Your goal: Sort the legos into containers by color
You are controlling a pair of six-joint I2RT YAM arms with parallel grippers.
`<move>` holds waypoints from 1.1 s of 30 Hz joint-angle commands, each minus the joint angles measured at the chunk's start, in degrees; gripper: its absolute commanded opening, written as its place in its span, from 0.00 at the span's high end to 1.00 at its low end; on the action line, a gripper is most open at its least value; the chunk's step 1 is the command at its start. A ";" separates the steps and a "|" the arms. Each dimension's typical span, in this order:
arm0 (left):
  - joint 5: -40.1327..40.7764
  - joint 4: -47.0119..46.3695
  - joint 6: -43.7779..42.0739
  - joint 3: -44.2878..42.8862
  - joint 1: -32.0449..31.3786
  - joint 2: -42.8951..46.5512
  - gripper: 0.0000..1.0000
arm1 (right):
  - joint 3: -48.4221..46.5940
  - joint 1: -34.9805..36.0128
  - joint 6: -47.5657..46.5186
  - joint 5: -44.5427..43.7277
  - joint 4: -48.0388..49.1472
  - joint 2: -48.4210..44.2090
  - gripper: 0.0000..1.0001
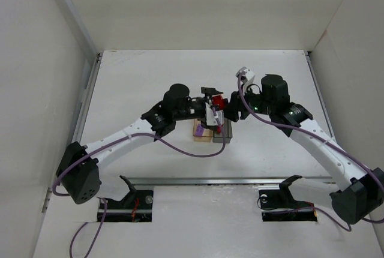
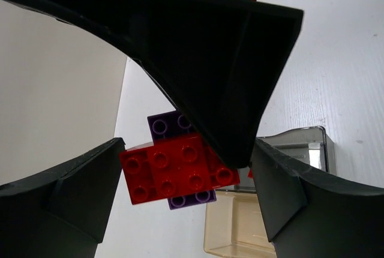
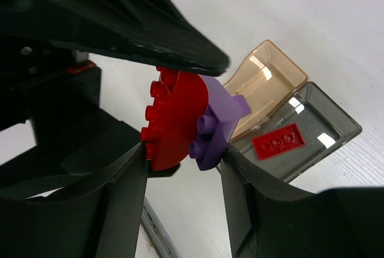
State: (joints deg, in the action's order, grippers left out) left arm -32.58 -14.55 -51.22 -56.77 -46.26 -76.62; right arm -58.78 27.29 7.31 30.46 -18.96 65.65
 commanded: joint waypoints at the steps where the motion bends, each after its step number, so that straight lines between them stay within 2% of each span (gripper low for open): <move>1: 2.51 -1.19 1.74 -2.03 -0.50 -0.46 0.18 | -1.68 1.36 0.16 0.39 3.76 -1.31 1.00; 2: 3.82 -0.66 1.74 -2.03 -0.50 -0.46 0.13 | -1.68 1.36 0.16 -0.13 3.76 -1.31 1.00; 5: 4.45 -0.14 1.74 -2.03 -1.02 -0.46 0.15 | -1.68 1.36 0.16 -0.14 3.76 -1.31 1.00; 7: 4.45 -0.13 3.05 -2.03 -1.02 -0.46 0.29 | -1.68 1.36 0.16 -0.66 3.76 -1.31 1.00; 9: 5.16 -0.66 3.58 -2.03 -1.02 -0.46 0.38 | -1.68 1.36 0.16 -1.18 3.76 -1.31 1.00; 13: 6.29 -0.66 3.59 -2.03 -1.02 0.07 0.40 | -1.16 1.36 0.16 -2.42 3.23 -1.31 1.00; 18: 6.30 -0.66 4.73 -2.03 -1.02 0.59 0.77 | -1.16 1.36 0.69 -2.42 3.23 -0.17 1.00; 19: 6.30 -0.66 5.25 -2.03 -1.02 0.59 0.93 | -1.16 1.36 0.69 -2.42 3.23 -0.17 1.00; 20: 6.30 -0.66 5.25 -2.03 -1.02 0.59 1.00 | -1.16 1.36 0.69 -2.42 3.23 -0.17 0.94; 21: 6.30 -1.18 5.95 -2.03 -1.02 0.59 1.00 | -1.16 1.36 0.69 -1.90 3.23 -0.17 0.89; 23: 6.30 -1.19 6.48 -2.03 -1.02 1.12 1.00 | -1.16 1.36 0.69 -1.19 3.23 0.36 0.70; 24: 6.30 -1.19 6.49 -2.03 -1.02 1.12 1.00 | -1.16 1.36 0.69 -0.15 3.23 0.36 0.49; 25: 6.30 -1.19 6.49 -2.03 -1.02 1.73 1.00 | -1.16 0.84 0.08 0.65 3.23 -0.34 0.40; 27: 5.69 -1.19 7.01 -2.03 -1.02 2.26 1.00 | -1.16 -0.65 -1.33 2.24 3.23 -1.65 0.29; 33: -2.39 4.16 7.72 -2.03 2.31 5.25 1.00 | -3.88 -1.71 -14.50 -2.32 -4.06 -6.05 0.26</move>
State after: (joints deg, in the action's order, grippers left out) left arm -29.76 -11.99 -44.58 -56.82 -45.67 -75.83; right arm -59.22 26.24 0.99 30.52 -20.84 63.16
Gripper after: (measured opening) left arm 0.633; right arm 0.740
